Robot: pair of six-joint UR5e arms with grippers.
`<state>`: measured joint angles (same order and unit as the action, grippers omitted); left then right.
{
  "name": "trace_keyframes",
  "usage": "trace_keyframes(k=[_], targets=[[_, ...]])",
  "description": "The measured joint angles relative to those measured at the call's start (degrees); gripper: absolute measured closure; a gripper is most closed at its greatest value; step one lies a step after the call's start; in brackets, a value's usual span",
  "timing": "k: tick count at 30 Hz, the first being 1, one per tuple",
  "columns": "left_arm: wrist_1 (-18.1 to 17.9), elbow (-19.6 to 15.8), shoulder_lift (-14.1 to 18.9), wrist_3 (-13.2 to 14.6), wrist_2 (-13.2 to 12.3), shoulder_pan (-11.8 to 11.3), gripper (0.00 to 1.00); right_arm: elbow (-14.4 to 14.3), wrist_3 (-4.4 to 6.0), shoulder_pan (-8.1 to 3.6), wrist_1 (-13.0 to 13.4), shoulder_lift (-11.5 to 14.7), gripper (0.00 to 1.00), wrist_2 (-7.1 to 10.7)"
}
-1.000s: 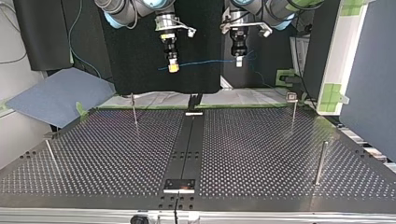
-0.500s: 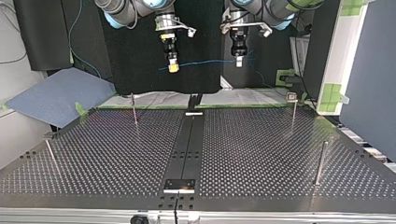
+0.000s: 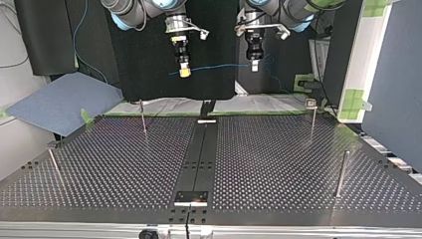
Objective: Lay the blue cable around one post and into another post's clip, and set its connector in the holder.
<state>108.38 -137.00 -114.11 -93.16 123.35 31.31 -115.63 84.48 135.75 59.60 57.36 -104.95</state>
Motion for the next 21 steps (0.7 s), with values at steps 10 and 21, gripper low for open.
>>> trace_keyframes(k=[10,21], targets=[[-1.52,0.91,-1.72,0.0,0.0,0.87,1.0,0.72,0.0,0.63,-0.58,-0.71,1.0,-0.06],[-2.19,1.13,-6.23,0.0,0.0,1.05,1.0,1.39,0.0,2.0,-1.05,-6.3,1.0,-0.09]])
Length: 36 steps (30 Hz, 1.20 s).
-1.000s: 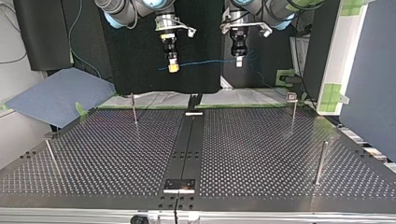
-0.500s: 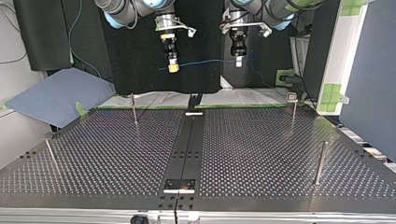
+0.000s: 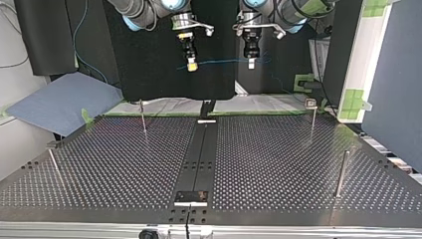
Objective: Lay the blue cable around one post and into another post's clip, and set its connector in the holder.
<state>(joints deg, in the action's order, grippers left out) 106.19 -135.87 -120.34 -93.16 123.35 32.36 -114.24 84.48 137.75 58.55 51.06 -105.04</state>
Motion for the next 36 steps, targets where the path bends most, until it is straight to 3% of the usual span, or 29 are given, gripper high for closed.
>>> trace_keyframes(k=[10,36], targets=[[-0.01,0.01,-0.26,0.0,0.0,0.01,1.0,0.02,0.0,0.02,0.0,-4.0,1.0,0.0],[0.04,-0.32,0.07,-0.32,0.28,-0.32,1.0,-0.04,0.07,-0.04,-0.07,-4.19,1.0,-0.07]])
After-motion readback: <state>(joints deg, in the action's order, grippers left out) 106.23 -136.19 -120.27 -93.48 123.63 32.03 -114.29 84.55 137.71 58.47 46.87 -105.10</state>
